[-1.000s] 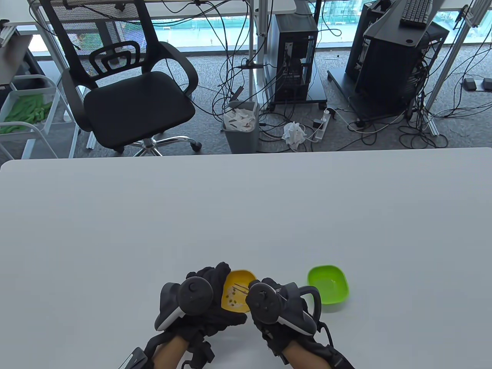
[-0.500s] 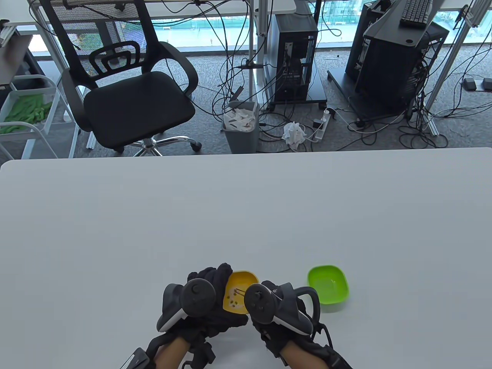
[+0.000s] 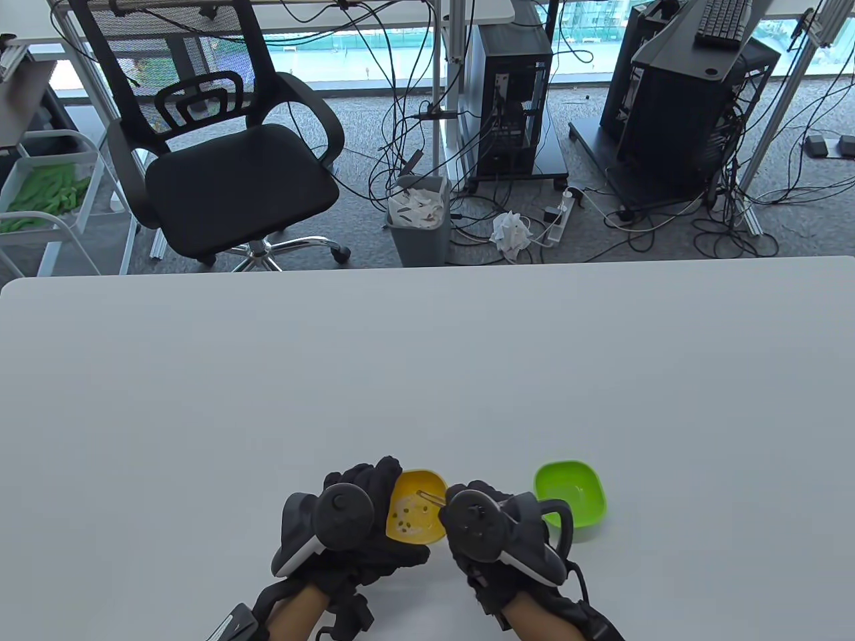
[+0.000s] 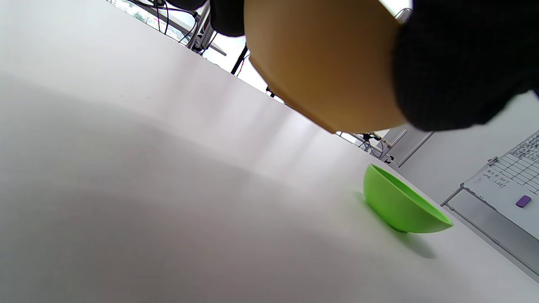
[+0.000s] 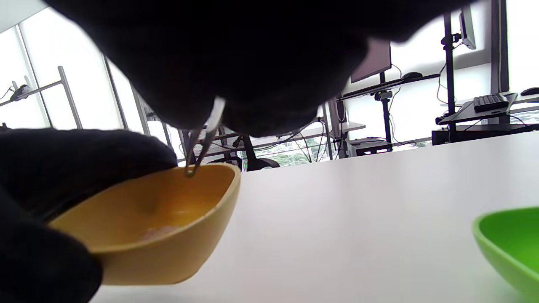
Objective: Pick mung beans with tweezers into small dish
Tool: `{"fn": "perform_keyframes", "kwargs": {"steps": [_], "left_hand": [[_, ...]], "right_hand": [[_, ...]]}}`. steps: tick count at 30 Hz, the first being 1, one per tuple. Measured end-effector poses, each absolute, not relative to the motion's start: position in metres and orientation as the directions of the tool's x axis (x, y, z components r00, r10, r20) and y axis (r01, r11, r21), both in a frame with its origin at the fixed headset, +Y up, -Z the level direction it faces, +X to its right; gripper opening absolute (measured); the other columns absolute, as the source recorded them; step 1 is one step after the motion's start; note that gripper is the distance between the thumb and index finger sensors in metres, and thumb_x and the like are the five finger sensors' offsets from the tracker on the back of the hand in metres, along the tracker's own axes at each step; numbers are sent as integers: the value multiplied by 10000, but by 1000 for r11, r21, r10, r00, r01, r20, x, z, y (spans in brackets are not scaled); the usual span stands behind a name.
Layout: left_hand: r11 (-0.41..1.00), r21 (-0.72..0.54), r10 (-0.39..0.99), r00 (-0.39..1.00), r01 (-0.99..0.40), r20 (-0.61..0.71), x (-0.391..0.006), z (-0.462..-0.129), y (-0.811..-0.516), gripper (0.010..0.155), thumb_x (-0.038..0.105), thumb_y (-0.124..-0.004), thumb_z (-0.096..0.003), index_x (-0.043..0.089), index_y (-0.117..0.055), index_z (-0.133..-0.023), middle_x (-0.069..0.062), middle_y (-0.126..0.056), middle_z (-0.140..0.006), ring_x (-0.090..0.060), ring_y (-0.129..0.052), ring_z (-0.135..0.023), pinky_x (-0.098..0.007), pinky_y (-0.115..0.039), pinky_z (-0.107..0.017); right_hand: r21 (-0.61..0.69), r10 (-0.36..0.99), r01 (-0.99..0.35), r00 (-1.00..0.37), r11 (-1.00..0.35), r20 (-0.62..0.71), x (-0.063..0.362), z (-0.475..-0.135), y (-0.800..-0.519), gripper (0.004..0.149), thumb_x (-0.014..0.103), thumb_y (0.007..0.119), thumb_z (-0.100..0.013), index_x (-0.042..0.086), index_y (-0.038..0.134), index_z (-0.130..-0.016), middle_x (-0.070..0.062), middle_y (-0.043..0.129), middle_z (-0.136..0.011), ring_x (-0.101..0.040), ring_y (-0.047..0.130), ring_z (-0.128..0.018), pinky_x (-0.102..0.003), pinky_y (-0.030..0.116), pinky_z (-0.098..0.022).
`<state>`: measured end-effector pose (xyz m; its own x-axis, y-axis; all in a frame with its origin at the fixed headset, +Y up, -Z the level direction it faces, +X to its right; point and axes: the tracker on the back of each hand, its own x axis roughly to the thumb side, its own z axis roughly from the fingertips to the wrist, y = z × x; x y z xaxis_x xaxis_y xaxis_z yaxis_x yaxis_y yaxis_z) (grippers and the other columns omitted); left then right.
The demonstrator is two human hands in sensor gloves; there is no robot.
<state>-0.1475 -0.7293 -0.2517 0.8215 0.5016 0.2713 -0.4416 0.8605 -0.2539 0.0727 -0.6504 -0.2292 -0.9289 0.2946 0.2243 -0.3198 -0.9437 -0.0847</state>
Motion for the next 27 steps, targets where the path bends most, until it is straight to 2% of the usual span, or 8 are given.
{"fn": "perform_keyframes", "kwargs": {"steps": [5,10,13,27], "left_hand": [[859,-234,508,817,-455,275,-150,-251,-725,1238,716,-965,-294,128,-287,-1147,-110,-487,-1147,-438,-412,-1125,-698,-236,-779],[856,-219,516,808,-469,284,-151,-250,-722,1240,722,-960,-291,126,-289,-1147,-111,-489,-1147,-440,-417,-1123,-698,-241,-777],[856,-219,515,809,-468,284,-151,-250,-722,1239,723,-961,-291,127,-291,-1147,-109,-492,-1146,-439,-418,-1123,-698,-242,-778],[864,-227,501,810,-449,305,-147,-248,-724,1241,729,-957,-291,126,-292,-1147,-108,-495,-1145,-438,-423,-1122,-699,-248,-776]], "right_hand": [[-176,372,-366,-928,-914,-2,161,-227,-638,354,296,908,-466,46,976,-708,-162,984,-527,-140,950,-210,-232,859,-102],[-162,389,-363,-903,-918,-182,219,-223,-663,353,295,907,-468,42,976,-706,-165,983,-525,-124,948,-227,-233,859,-102],[-117,406,-389,-890,-914,-206,223,-223,-677,353,291,910,-466,39,977,-705,-169,983,-524,-133,949,-223,-238,860,-103],[-103,421,-409,-875,-907,-240,229,-228,-687,357,297,905,-467,41,975,-707,-165,983,-525,-131,950,-223,-236,861,-104]]}}
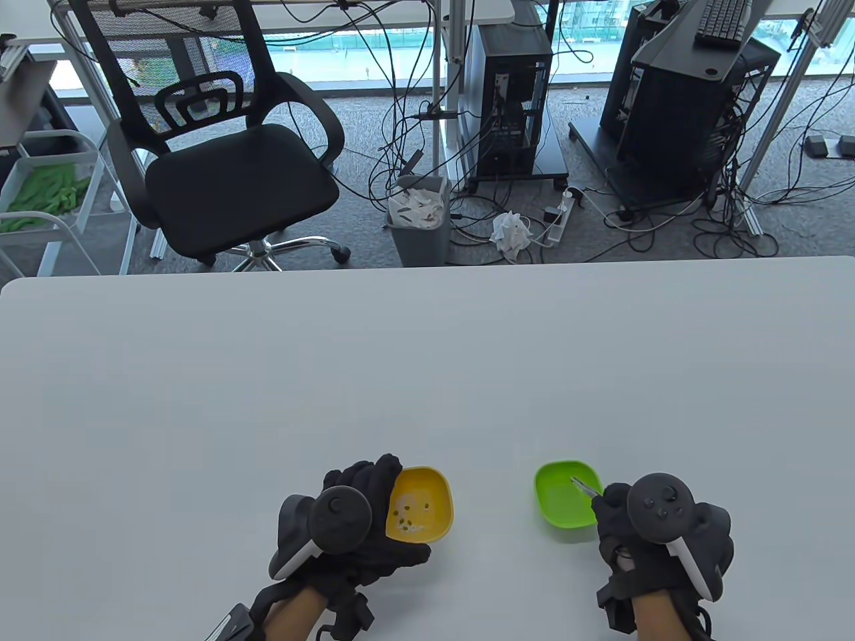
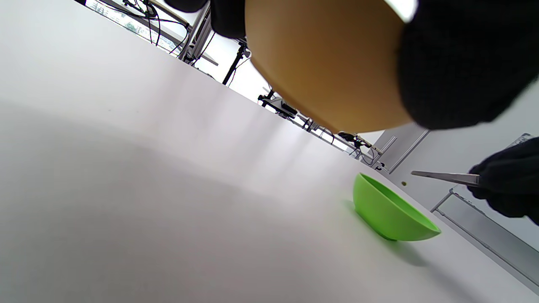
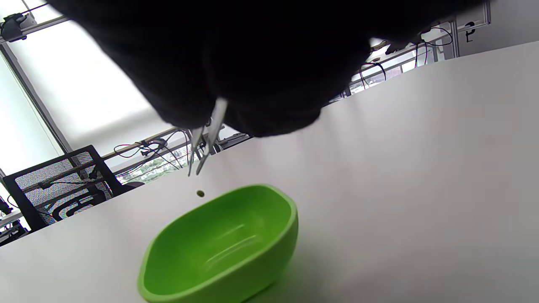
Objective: Pick mung beans with tweezers into small dish
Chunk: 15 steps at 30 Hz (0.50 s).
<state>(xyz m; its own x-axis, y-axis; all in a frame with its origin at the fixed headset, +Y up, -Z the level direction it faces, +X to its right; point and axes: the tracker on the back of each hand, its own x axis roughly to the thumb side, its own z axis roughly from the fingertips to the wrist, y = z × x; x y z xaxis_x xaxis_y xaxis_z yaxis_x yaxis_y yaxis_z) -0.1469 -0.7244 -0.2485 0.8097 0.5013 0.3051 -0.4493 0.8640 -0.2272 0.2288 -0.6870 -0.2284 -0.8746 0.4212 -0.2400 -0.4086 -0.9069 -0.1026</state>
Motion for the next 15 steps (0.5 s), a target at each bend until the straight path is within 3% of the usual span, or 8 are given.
{"fn": "perform_keyframes", "kwargs": {"steps": [15], "left_hand": [[869,-221,492,820,-442,294,-147,-247,-725,1239,727,-959,-293,125,-293,-1146,-110,-495,-1143,-439,-425,-1120,-697,-251,-776]], "right_hand": [[-94,447,-437,-868,-894,-218,226,-229,-689,365,300,901,-469,38,970,-713,-166,981,-529,-130,951,-226,-236,862,-106]]}}
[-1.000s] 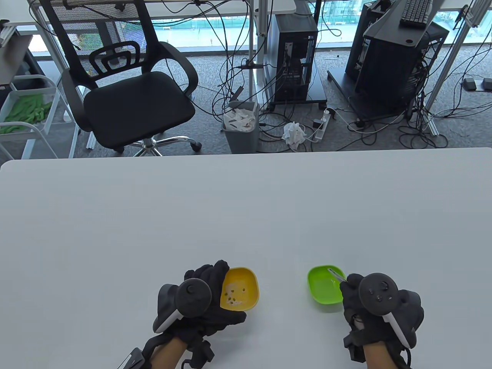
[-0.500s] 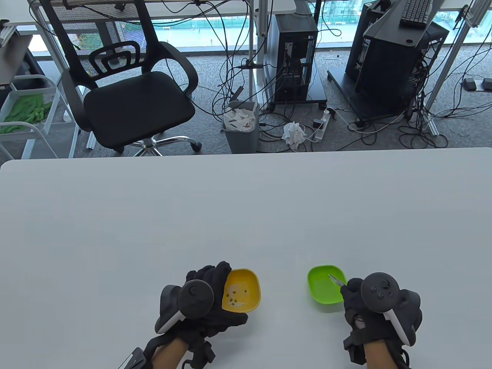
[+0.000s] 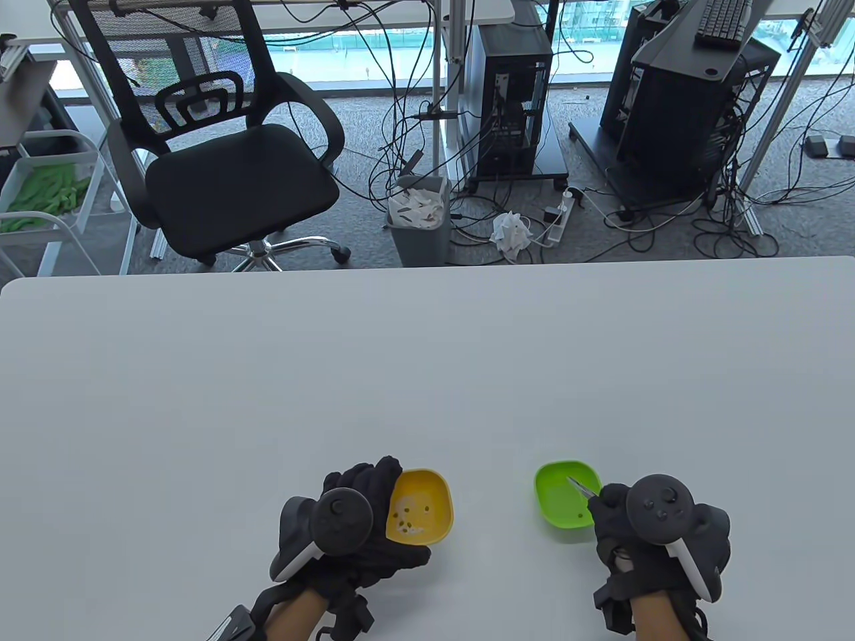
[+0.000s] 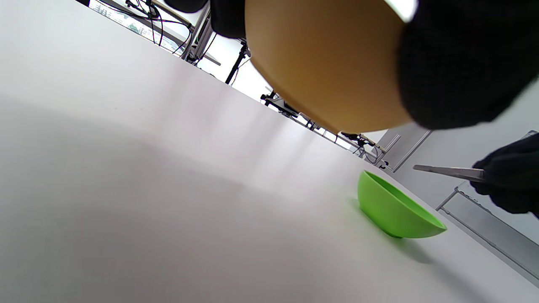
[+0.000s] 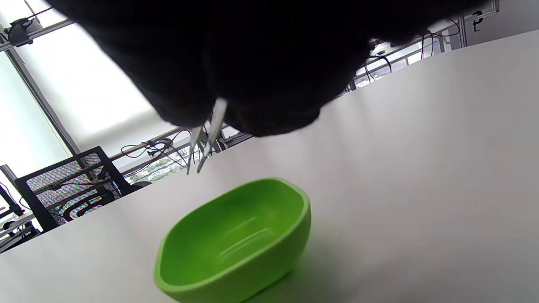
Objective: Pick mung beans with tweezers into small dish
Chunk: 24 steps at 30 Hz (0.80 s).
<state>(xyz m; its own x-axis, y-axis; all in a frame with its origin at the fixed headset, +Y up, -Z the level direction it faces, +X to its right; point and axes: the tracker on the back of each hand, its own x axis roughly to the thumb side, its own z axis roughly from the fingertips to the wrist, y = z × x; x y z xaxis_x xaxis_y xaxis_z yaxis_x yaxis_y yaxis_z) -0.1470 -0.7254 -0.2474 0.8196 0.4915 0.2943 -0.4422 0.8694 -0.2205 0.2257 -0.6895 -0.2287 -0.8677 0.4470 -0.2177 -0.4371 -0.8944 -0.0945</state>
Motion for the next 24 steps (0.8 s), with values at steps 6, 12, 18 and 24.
{"fn": "perform_keyframes", "kwargs": {"steps": [6,12,18,24], "left_hand": [[869,-224,491,821,-440,291,-146,-249,-725,1238,727,-958,-292,125,-294,-1147,-111,-495,-1144,-440,-426,-1120,-696,-252,-777],[869,-227,490,825,-439,282,-145,-249,-726,1240,727,-959,-293,122,-293,-1147,-112,-497,-1143,-440,-425,-1120,-696,-252,-777],[868,-226,492,829,-442,265,-147,-249,-726,1243,727,-959,-290,118,-295,-1147,-116,-497,-1142,-444,-428,-1118,-696,-253,-777],[869,-223,490,830,-442,265,-146,-250,-726,1242,728,-959,-293,116,-296,-1147,-116,-497,-1142,-445,-430,-1117,-696,-258,-776]], "right_hand": [[-169,426,-410,-902,-896,-66,188,-224,-665,373,304,898,-474,33,964,-722,-172,978,-534,-135,951,-230,-242,862,-108],[-102,307,-322,-941,-941,144,99,-223,-634,373,306,898,-477,37,962,-727,-171,978,-539,-135,951,-234,-243,862,-113],[-18,167,-174,-965,-985,203,41,-226,-643,368,298,907,-474,30,968,-718,-176,981,-529,-144,952,-225,-247,863,-110],[14,127,-127,-972,-992,199,33,-227,-655,367,295,911,-473,23,971,-712,-181,983,-521,-146,953,-216,-249,862,-103]]}}
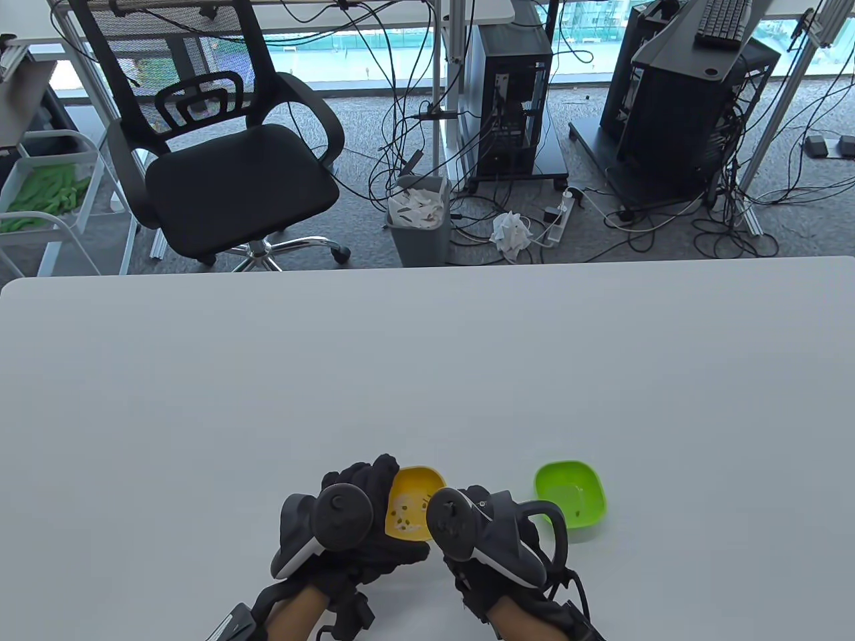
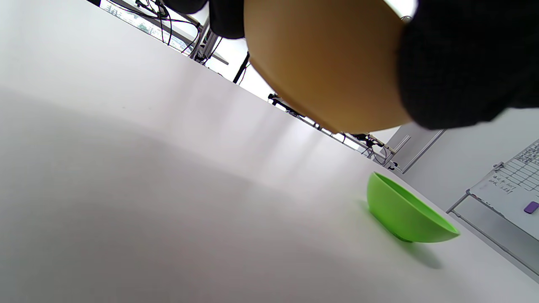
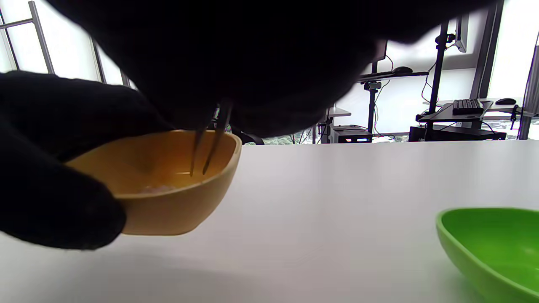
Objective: Pick mung beans with tweezers into small dish
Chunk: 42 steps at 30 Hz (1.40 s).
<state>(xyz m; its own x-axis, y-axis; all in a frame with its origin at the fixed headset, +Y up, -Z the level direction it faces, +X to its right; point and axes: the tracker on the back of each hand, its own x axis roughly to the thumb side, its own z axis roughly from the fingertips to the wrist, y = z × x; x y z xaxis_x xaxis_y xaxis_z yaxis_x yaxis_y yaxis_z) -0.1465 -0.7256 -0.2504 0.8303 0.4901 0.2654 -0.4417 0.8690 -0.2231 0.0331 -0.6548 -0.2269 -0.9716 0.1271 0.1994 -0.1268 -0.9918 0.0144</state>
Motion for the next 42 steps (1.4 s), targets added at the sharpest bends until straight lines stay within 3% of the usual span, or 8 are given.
{"fn": "perform_keyframes", "kwargs": {"steps": [21,30,36,42], "left_hand": [[879,-224,472,838,-422,272,-145,-250,-727,1241,723,-964,-292,116,-299,-1147,-119,-499,-1141,-447,-433,-1116,-696,-258,-777],[876,-228,476,838,-425,267,-146,-250,-727,1242,724,-961,-293,115,-296,-1147,-121,-497,-1142,-447,-432,-1116,-695,-259,-777],[866,-227,494,833,-445,249,-150,-251,-726,1238,726,-958,-296,116,-297,-1147,-119,-498,-1142,-447,-434,-1116,-695,-260,-777],[862,-219,503,829,-458,244,-152,-252,-725,1239,726,-958,-296,115,-297,-1146,-119,-499,-1141,-446,-435,-1115,-695,-262,-777]], "right_hand": [[44,106,-99,-974,-994,198,29,-228,-665,357,295,908,-474,30,980,-703,-174,986,-515,-143,953,-213,-246,864,-103],[-7,186,-191,-962,-982,198,43,-224,-657,347,300,905,-468,46,982,-693,-165,987,-508,-134,951,-209,-239,863,-101],[-140,315,-321,-947,-937,59,111,-220,-627,346,300,905,-469,46,982,-692,-164,987,-507,-134,951,-208,-239,862,-101],[-152,344,-317,-917,-936,-204,203,-225,-651,347,298,903,-471,42,980,-692,-168,985,-504,-133,950,-206,-239,861,-99]]}}
